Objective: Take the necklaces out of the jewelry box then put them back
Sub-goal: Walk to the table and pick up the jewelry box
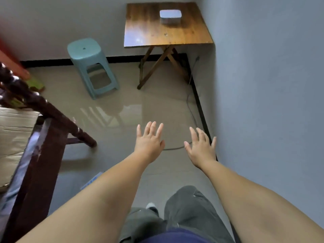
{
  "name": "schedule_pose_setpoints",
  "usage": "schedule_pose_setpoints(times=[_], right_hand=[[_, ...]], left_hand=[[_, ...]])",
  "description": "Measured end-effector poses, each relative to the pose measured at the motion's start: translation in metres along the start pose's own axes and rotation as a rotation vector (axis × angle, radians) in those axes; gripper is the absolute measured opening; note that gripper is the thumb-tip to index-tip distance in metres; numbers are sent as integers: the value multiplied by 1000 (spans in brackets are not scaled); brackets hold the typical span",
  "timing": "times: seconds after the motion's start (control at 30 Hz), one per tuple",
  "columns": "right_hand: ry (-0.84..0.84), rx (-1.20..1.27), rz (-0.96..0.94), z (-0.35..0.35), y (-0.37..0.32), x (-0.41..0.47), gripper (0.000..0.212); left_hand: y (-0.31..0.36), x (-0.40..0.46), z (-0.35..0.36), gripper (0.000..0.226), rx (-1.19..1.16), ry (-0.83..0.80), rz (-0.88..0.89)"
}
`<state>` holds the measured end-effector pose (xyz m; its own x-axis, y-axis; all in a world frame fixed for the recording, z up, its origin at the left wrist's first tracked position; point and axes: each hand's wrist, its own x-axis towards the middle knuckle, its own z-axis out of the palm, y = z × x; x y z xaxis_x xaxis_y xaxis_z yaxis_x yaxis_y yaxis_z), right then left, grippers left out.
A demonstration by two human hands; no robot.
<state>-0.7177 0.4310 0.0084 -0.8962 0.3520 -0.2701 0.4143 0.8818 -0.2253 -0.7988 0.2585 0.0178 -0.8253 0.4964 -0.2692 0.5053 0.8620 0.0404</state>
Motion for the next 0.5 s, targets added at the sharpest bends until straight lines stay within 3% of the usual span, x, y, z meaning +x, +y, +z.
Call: schedule_pose_setpoints(times=[0.17,0.5], right_hand=[[-2,-22,80,-20,26,104,60],[-10,-45,-28,-104,29,344,60]], left_hand=[[16,117,-21,63,71,-18,164],[-12,328,-92,60,6,37,5]])
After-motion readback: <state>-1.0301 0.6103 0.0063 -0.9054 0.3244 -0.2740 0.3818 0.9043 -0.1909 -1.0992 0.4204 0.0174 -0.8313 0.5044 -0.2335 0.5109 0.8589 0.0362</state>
